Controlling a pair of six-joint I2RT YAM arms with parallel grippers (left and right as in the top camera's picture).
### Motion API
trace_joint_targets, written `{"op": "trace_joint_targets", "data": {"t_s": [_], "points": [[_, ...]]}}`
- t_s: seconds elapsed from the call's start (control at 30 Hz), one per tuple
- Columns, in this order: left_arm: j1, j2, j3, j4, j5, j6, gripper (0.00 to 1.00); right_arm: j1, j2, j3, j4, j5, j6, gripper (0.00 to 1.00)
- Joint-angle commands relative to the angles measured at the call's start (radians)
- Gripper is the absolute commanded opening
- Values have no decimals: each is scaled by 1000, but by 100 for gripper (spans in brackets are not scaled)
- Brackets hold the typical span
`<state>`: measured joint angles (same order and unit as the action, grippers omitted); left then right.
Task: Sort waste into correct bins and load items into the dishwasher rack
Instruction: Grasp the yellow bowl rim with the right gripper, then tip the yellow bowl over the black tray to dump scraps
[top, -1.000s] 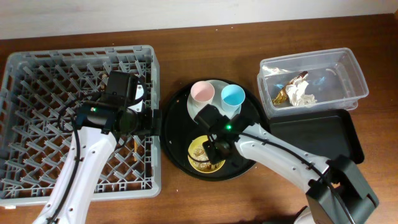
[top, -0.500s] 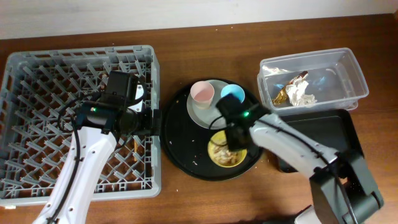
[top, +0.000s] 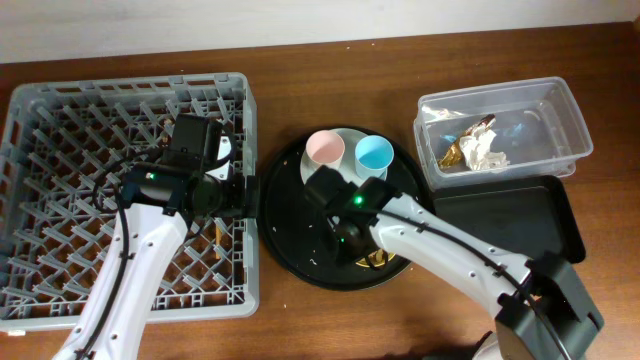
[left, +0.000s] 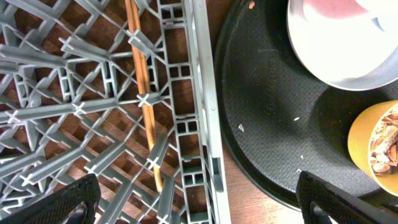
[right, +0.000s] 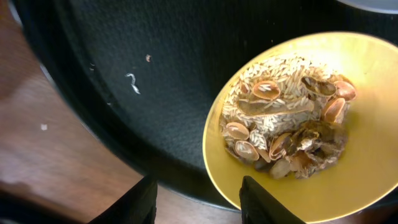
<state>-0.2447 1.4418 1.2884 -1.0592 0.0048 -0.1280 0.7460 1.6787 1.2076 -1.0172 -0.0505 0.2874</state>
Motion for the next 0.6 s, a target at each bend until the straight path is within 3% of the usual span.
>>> {"op": "trace_joint_targets", "data": {"t_s": [0.0,0.33,0.37,0.43,0.57], "points": [[-1,-6,10,-1,11,-2,99,12,0,-63,58,97,6,45],[-1,-6,10,-1,11,-2,99,13,2,-198,238,32,5,43],[-1,-6,10,-1,11,-2,99,13,2,-199,235,32,6,36],[-1,-6,10,-1,11,-2,99,13,2,-199,227,32,5,36],[-1,-6,10,-1,11,-2,99,13,2,-199,222,36,5,15]]}}
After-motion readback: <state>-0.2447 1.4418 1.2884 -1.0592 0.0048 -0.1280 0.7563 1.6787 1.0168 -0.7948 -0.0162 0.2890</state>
